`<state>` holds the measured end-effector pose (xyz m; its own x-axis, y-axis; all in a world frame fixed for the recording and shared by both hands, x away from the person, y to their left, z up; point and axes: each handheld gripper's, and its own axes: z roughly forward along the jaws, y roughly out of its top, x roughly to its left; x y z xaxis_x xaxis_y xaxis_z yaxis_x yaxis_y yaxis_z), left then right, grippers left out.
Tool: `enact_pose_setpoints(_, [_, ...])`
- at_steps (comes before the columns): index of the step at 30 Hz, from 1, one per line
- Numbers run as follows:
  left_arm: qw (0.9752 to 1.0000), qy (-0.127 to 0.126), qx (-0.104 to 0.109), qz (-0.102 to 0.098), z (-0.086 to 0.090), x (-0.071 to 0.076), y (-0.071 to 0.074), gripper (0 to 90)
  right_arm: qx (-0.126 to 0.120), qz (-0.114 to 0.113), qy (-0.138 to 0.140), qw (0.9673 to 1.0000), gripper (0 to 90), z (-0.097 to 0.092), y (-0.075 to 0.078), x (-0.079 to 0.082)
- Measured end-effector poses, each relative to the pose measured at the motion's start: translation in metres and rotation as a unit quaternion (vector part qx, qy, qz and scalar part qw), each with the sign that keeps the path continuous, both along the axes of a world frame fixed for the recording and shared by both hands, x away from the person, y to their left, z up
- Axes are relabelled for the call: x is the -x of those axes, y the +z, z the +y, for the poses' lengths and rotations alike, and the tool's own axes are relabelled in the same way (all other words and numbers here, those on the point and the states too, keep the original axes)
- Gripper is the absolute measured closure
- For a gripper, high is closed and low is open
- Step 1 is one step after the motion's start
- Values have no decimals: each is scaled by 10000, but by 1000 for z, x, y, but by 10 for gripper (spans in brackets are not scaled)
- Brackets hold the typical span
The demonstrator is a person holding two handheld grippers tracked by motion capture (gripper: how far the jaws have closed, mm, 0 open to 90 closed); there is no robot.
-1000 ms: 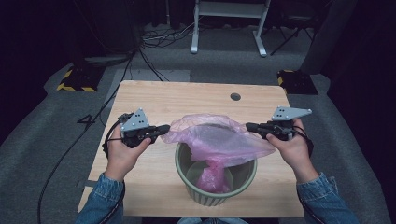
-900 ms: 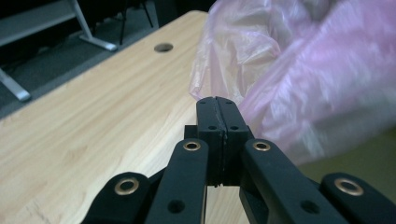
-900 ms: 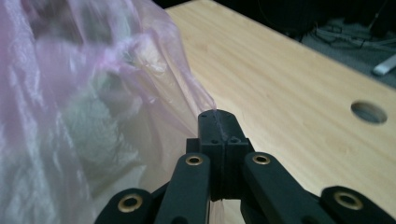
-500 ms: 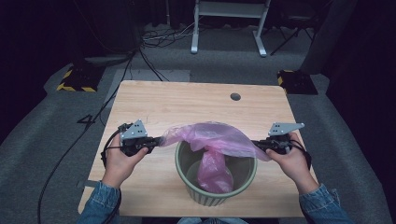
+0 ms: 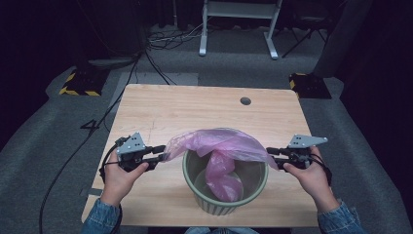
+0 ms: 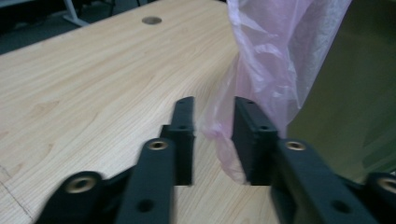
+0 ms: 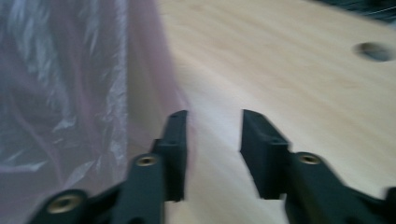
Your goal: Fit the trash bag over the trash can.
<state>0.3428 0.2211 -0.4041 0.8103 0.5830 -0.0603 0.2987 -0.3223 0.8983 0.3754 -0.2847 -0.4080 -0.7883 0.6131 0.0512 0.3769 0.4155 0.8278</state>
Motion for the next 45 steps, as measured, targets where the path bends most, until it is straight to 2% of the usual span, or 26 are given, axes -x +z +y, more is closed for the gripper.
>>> enact_pose_setpoints(1, [10000, 51, -12, -70, 1, 2, 2, 532, 27, -49, -64, 10000, 587, -3, 2, 0])
enact_pose_setpoints(5, [9995, 209, -45, -214, 9, 12, 12, 425, -144, -250, -352, 9990, 491, -15, 12, 1])
enact_pose_setpoints(6, [9995, 215, -26, -233, 11, 14, 13, 407, -275, -346, -430, 9981, 479, -19, 17, 2])
enact_pose_setpoints(9, [9992, 256, 17, -315, 17, 21, 20, 388, -772, -452, -500, 9947, 464, -28, 29, 8])
enact_pose_setpoints(10, [9992, 250, 28, -324, 17, 22, 22, 378, -797, -534, -470, 9943, 460, -30, 35, 11])
enact_pose_setpoints(12, [9992, 197, 54, -341, 16, 26, 25, 359, -753, -607, -366, 9946, 455, -31, 44, 16])
enact_pose_setpoints(14, [9992, 136, 22, -364, 12, 29, 27, 341, -597, -583, -217, 9963, 453, -30, 53, 22])
enact_pose_setpoints(16, [9994, 6, 12, -358, 6, 31, 28, 329, -441, -492, -191, 9976, 441, -28, 57, 27])
enact_pose_setpoints(19, [9994, -82, -42, -333, -4, 26, 27, 332, -391, -357, 103, 9985, 424, -23, 60, 33])
enact_pose_setpoints(22, [9994, -134, -78, -318, -15, 17, 24, 377, -286, -195, 441, 9984, 370, -13, 60, 36])
enact_pose_setpoints(23, [9994, -157, -78, -311, -17, 15, 23, 387, -270, -196, 489, 9982, 361, -10, 60, 38])
enact_pose_setpoints(25, [9992, -276, -55, -276, -22, 11, 23, 487, -222, -221, 555, 9980, 355, -7, 60, 39])
enact_pose_setpoints(26, [9992, -286, -30, -287, -24, 10, 22, 495, -185, -242, 597, 9978, 356, -6, 60, 40])
enact_pose_setpoints(27, [9991, -307, -42, -303, -26, 9, 23, 515, -155, -262, 619, 9976, 365, -5, 60, 40])
enact_pose_setpoints(29, [9989, -352, -9, -314, -27, 8, 24, 621, -176, -243, 644, 9975, 441, -4, 61, 38])
enact_pose_setpoints(30, [9988, -356, 8, -346, -28, 9, 24, 661, -186, -216, 688, 9972, 500, -4, 60, 37])
enact_pose_setpoints(31, [9986, -377, -6, -379, -28, 9, 25, 755, -195, -169, 800, 9965, 596, -1, 59, 37])
enact_pose_setpoints(33, [9984, -411, 40, -381, -28, 10, 26, 782, -186, -183, 861, 9959, 625, 0, 58, 36])
enact_pose_setpoints(35, [9982, -454, 28, -396, -28, 12, 27, 823, -190, -112, 1006, 9947, 596, 5, 55, 37])
enact_pose_setpoints(38, [9981, -484, 25, -392, -28, 14, 29, 866, -83, -115, 1089, 9940, 457, 9, 53, 37])
enact_pose_setpoints(39, [9980, -498, 33, -388, -28, 15, 30, 874, -45, -136, 1100, 9938, 465, 10, 52, 36])
enact_pose_setpoints(40, [9978, -524, 19, -408, -28, 15, 30, 879, -32, -168, 1113, 9936, 528, 10, 52, 36])
enact_pose_setpoints(43, [9976, -584, 85, -364, -29, 17, 29, 890, -150, -170, 1232, 9921, 807, 9, 55, 38])
enact_pose_setpoints(44, [9975, -600, 119, -360, -29, 18, 28, 892, -204, -147, 1249, 9919, 878, 8, 56, 40])
enact_pose_setpoints(45, [9973, -614, 157, -367, -29, 20, 28, 894, -218, -181, 1265, 9916, 900, 8, 56, 41])
